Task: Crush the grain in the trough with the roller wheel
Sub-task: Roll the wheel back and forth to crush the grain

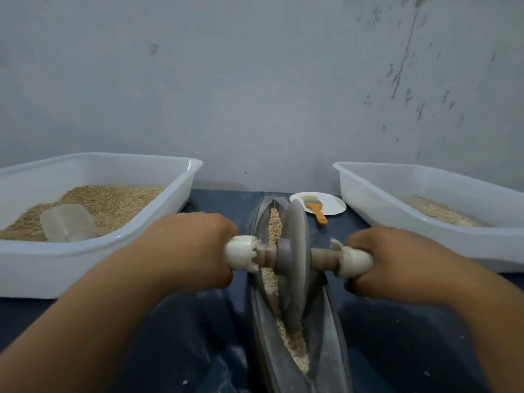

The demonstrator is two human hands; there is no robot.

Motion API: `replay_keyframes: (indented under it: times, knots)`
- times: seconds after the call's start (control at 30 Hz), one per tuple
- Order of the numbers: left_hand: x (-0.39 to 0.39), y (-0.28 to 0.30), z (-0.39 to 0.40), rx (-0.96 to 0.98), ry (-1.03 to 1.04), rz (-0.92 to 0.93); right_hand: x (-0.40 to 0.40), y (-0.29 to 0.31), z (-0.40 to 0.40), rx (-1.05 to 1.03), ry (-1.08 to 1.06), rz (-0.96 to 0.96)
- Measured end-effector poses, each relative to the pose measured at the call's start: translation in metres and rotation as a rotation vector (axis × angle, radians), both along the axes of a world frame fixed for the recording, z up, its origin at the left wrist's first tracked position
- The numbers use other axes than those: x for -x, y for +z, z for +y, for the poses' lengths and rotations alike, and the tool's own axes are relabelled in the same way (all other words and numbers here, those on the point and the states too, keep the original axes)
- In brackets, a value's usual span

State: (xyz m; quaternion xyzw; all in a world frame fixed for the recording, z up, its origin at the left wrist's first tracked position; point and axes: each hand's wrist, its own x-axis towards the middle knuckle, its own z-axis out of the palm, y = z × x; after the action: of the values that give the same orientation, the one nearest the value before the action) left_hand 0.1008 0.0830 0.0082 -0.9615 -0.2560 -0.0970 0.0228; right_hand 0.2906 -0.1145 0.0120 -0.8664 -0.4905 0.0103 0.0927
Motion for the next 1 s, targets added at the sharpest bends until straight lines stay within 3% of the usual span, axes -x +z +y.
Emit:
replay_keyframes:
  times: [0.1, 0.2, 0.3, 0.43, 0.5, 0.67, 0.77, 0.87, 0.93, 1.0]
  knots:
    - [0.003, 0.001, -0.003, -0.059, -0.027, -0.032, 0.003, 0.005, -0.011, 0.053, 0.015, 0.19]
    - [-0.008, -0.003, -0.003, -0.136, 0.028, -0.103, 0.0, -0.007, 0.008, -0.087, -0.034, -0.049]
    - [-0.01, -0.005, 0.0, -0.08, 0.044, -0.083, 0.002, -0.011, 0.02, -0.152, -0.049, -0.227]
    - [0.003, 0.002, 0.001, 0.023, -0.009, 0.008, -0.001, 0.003, -0.007, 0.036, 0.001, 0.097]
    - [0.002, 0.001, -0.001, -0.001, -0.01, -0.02, 0.003, 0.003, -0.011, 0.033, 0.006, 0.166]
    - [-0.01, -0.004, 0.001, -0.049, 0.048, -0.064, 0.004, -0.007, 0.017, -0.146, -0.037, -0.191]
    - [-0.001, 0.0, 0.003, 0.023, 0.011, 0.009, -0.002, 0.001, 0.003, -0.01, 0.005, 0.008]
    - [0.003, 0.002, -0.002, -0.04, -0.013, -0.028, 0.001, 0.005, -0.011, 0.048, 0.023, 0.192]
    - [-0.002, -0.001, -0.003, -0.108, 0.011, -0.082, 0.002, -0.002, -0.004, -0.036, -0.001, 0.127]
    - [-0.009, -0.004, -0.003, -0.121, 0.052, -0.111, 0.001, -0.007, 0.011, -0.128, -0.048, -0.075]
